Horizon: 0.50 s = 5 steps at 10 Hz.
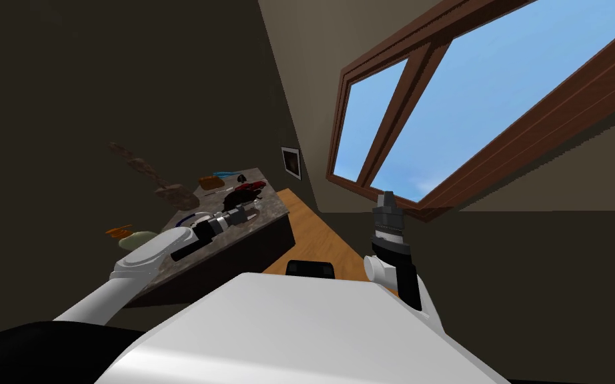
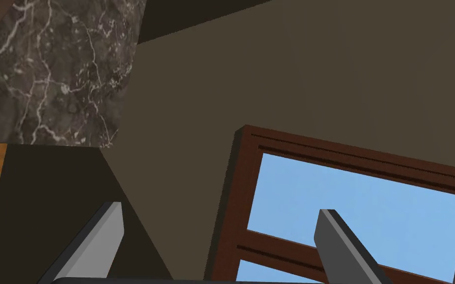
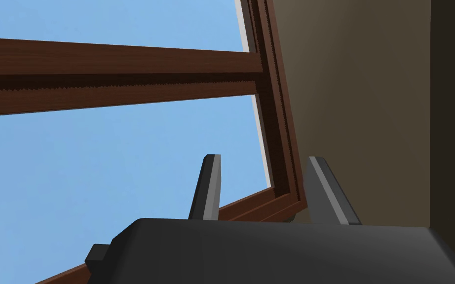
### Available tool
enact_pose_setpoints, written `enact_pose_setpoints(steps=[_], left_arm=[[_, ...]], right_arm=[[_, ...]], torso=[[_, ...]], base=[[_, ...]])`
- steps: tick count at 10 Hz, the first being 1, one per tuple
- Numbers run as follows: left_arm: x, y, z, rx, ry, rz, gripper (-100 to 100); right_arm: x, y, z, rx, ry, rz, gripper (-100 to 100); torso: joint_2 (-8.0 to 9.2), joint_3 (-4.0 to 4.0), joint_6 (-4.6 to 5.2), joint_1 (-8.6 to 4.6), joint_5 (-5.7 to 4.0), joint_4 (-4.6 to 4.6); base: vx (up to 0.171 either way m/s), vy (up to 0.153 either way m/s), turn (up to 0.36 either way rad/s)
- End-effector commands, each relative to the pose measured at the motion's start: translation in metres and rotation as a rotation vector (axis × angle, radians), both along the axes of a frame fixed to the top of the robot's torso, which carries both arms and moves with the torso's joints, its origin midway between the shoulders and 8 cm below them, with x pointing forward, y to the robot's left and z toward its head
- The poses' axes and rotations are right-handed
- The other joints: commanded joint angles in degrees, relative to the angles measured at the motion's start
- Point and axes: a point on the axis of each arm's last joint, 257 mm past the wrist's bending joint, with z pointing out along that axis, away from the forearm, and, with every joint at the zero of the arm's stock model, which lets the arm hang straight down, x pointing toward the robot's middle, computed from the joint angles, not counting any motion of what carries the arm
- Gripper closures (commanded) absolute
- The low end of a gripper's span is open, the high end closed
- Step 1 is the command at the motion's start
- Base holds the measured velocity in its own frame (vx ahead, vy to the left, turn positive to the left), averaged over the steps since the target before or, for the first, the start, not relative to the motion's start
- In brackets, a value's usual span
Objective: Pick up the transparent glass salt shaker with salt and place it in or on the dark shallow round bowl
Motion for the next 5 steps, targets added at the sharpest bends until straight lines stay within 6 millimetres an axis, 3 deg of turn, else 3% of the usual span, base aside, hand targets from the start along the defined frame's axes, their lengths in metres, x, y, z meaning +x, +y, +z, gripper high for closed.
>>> enact_pose_setpoints(steps=[1,2,4,5], left_arm=[[-0.002,0.004,-0.004,0.061,-0.002,-0.005,-100],[0.000,0.022,-0.011,0.157,-0.003,0.001,-100],[0.000,0.025,-0.016,0.208,-0.001,-0.006,-100],[0.000,0.043,-0.023,0.306,0.002,-0.003,-100]], right_arm=[[0.000,0.000,0.000,0.000,0.000,0.000,0],[0.000,0.000,0.000,0.000,0.000,0.000,0],[0.000,0.000,0.000,0.000,0.000,0.000,0],[0.000,0.000,0.000,0.000,0.000,0.000,0]], torso=[[0.00,0.00,0.00,0.00,0.00,0.00],[0.11,0.06,-0.01,0.15,0.03,0.02],[0.10,0.06,0.00,0.12,0.03,0.02],[0.15,0.09,-0.01,0.21,0.04,0.03]], base=[[0.023,-0.032,0.009],[0.034,-0.052,-0.039],[0.030,-0.038,-0.003],[0.044,-0.043,-0.027]])
